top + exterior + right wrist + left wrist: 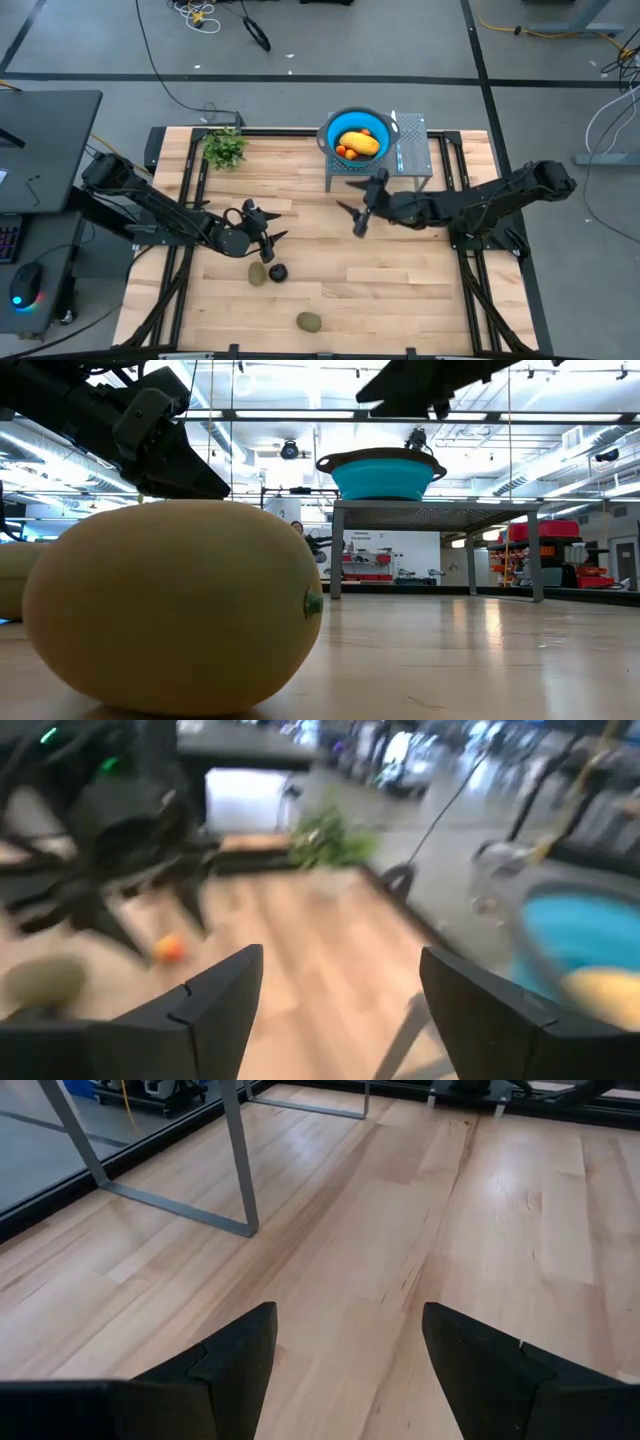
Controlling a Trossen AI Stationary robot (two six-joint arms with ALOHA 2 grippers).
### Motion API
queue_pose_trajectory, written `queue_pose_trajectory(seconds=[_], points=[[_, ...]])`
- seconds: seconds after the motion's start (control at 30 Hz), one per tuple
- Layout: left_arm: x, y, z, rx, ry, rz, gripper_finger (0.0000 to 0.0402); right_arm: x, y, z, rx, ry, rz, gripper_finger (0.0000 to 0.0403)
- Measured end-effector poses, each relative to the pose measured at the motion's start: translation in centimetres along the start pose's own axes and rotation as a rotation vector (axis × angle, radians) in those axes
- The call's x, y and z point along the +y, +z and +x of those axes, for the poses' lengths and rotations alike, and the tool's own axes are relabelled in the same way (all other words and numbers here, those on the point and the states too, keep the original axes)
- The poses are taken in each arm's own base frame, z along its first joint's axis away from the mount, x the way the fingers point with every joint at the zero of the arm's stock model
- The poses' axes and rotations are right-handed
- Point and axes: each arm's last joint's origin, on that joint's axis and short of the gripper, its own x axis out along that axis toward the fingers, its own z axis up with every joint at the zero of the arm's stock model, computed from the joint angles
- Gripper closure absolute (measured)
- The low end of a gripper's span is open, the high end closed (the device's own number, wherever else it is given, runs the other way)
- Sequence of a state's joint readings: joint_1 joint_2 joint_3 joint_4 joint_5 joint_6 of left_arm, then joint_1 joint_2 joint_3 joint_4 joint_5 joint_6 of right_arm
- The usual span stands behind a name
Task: Pick & Place Fruit
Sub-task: Put the yellow peach into the blue strainer bowl
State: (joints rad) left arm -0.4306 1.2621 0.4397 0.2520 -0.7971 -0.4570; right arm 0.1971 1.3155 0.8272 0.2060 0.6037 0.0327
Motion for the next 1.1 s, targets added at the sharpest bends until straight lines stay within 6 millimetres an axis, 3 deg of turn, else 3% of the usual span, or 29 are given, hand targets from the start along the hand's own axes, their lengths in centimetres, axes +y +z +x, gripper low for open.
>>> queue_pose_trajectory(seconds=[0.4,0.67,1.1], points=[[-0.2,0.5,0.0,-0.038,-0.014,-0.018,0.0143,3.2,-3.0,0.3,0.189,0.273,0.030,0.0121],[-0.2,0.5,0.0,-0.036,-0.016,-0.013,0.0143,6.2,-6.7,1.1,0.349,0.353,0.019,0.0121],[-0.4,1.4,-0.1,-0.126,0.004,0.085,0.0143,7.7,-7.9,2.9,0.279,0.350,0.055,0.0121]])
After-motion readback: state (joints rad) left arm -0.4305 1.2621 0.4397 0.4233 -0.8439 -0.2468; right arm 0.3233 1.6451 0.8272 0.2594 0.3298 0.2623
